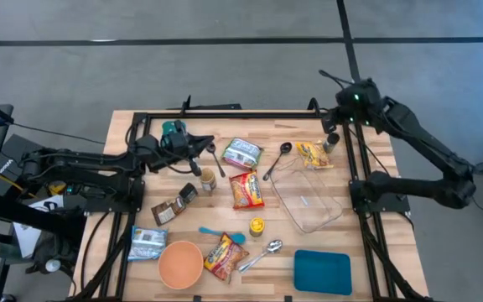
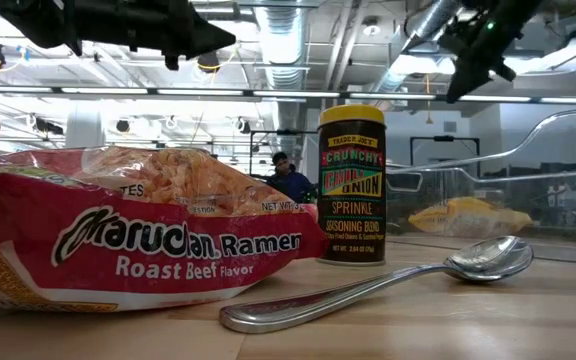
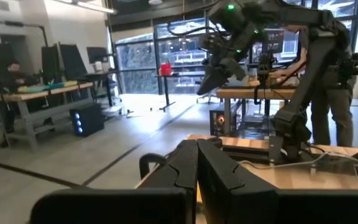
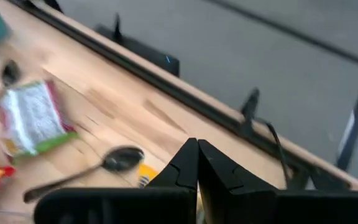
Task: Pick & Place Food Item
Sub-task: Put the black spice bottle into the blue bin
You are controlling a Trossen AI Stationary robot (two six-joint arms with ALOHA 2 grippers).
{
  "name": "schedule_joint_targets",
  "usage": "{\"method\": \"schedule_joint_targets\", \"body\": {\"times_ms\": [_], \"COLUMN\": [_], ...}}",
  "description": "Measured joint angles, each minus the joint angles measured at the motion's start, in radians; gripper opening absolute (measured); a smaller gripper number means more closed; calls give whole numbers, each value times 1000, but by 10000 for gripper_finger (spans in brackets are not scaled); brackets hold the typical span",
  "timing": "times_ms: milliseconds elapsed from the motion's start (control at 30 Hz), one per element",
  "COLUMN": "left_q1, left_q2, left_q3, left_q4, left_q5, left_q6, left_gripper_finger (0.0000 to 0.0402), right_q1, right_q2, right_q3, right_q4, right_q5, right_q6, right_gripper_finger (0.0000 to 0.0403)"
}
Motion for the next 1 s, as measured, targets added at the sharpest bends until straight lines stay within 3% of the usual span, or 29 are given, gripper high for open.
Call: {"method": "schedule_joint_targets", "body": {"times_ms": [333, 533, 1000], "left_q1": [-32, -61, -61], "left_q2": [0, 0, 0], "left_q3": [0, 0, 0], "left_q4": [-6, -6, -2], "left_q5": [7, 7, 6], "left_q6": [-37, -37, -31], "left_gripper_finger": [0, 0, 0], "right_q1": [-146, -159, -156], "right_q2": [229, 324, 386], "right_q3": [65, 80, 80], "right_q4": [-166, -244, -313], "right_q5": [-2, -2, -4], "right_q6": [-3, -13, -33], "right_gripper_finger": [0, 0, 0]}}
